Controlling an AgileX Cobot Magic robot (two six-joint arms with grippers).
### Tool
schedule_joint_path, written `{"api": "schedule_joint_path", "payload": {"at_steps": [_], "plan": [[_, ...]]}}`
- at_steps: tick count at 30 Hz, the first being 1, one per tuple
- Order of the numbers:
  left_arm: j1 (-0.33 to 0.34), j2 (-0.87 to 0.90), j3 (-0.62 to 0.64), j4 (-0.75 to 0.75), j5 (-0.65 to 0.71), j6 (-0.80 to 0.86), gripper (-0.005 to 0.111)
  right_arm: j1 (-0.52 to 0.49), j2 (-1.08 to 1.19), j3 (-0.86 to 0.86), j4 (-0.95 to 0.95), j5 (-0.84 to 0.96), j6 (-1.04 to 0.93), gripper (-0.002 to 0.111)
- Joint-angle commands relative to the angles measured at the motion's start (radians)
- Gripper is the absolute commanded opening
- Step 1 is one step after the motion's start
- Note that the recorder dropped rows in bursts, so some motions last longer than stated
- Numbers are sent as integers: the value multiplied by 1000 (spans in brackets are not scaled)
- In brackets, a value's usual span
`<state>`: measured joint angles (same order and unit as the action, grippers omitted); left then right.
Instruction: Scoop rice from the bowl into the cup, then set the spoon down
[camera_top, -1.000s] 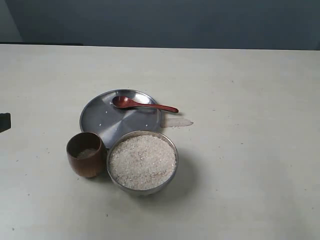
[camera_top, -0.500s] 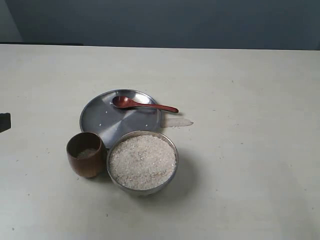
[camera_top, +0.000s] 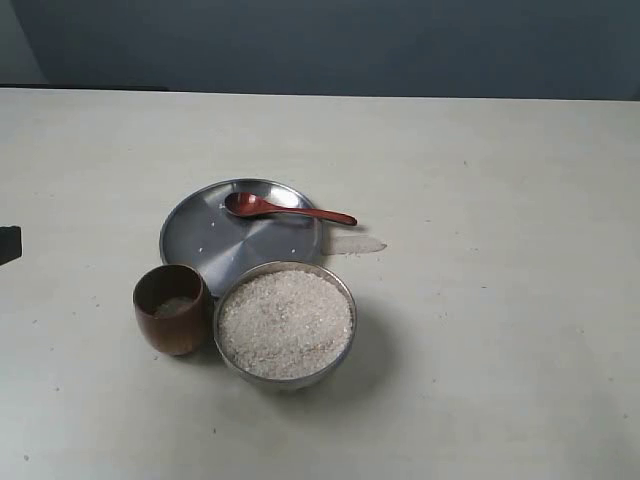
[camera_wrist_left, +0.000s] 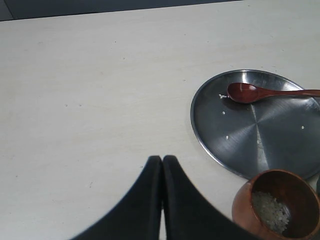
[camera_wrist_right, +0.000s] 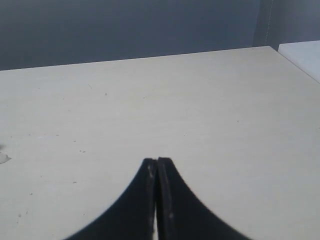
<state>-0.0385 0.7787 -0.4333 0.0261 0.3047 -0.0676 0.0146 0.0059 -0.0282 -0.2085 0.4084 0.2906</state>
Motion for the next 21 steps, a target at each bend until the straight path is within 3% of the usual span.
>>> {"api": "schedule_joint_path", "payload": {"at_steps": [1,21], "plan": [[-3,4,-8,5,-9,0,0,-5,-6,28,-9,-34,-3,0],[-3,4,-8,5,-9,0,0,-5,-6,28,18,-38,-24,0]]}}
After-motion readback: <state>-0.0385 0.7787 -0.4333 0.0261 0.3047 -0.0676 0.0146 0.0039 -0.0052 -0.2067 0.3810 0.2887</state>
